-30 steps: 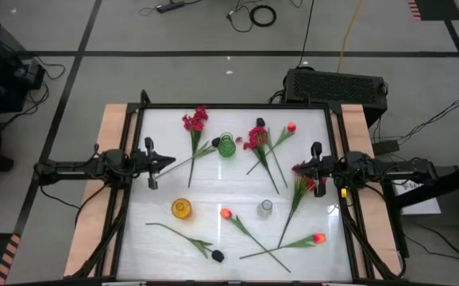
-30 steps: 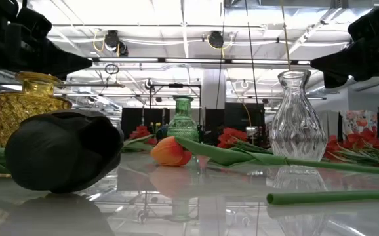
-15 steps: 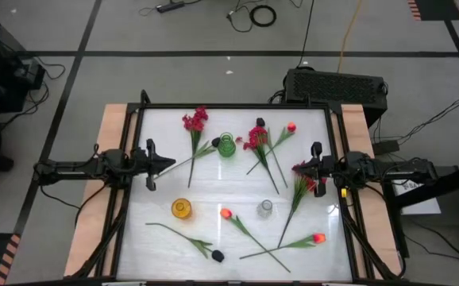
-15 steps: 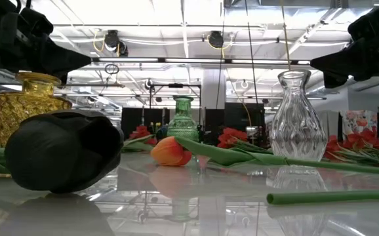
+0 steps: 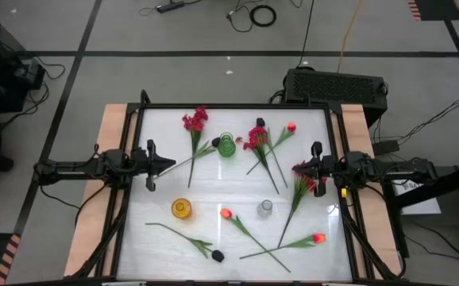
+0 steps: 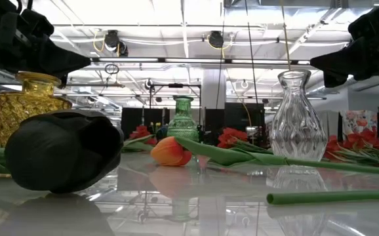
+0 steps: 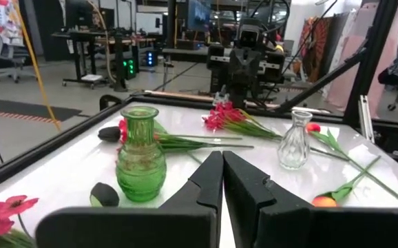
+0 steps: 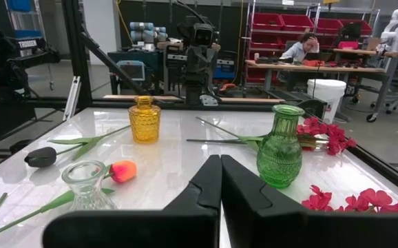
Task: Sort flowers into vase by color
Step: Put top left black flower into the transparent vase
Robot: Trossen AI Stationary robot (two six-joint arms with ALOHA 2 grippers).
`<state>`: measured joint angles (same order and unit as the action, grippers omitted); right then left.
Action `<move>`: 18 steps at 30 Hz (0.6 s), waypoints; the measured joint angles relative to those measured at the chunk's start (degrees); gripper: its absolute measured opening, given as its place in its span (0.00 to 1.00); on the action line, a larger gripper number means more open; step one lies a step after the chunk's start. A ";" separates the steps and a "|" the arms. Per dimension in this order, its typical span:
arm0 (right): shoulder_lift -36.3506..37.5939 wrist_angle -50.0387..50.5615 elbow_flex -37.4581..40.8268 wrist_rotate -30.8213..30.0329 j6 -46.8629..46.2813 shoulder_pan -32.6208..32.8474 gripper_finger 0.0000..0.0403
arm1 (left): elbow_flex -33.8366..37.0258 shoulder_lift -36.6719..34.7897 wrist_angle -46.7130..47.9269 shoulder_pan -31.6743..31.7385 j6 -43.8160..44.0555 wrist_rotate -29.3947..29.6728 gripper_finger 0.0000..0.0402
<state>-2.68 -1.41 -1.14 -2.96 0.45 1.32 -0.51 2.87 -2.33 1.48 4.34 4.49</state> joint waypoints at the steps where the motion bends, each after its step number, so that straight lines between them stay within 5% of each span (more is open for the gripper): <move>1: -0.02 0.00 0.01 0.01 0.00 0.01 0.00 | -0.33 0.00 0.35 0.00 0.33 -0.02 0.05; 8: 0.00 -0.09 0.01 0.04 -4.69 0.01 0.00 | -9.97 0.97 7.49 0.00 -1.64 0.26 0.01; 18: -0.01 0.68 -0.01 0.09 -12.02 0.02 0.00 | -38.01 12.49 22.59 0.00 -4.64 -2.91 0.00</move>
<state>-2.69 -0.73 -1.15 -2.87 -11.57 1.34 -38.52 15.37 20.26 1.48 -0.30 1.58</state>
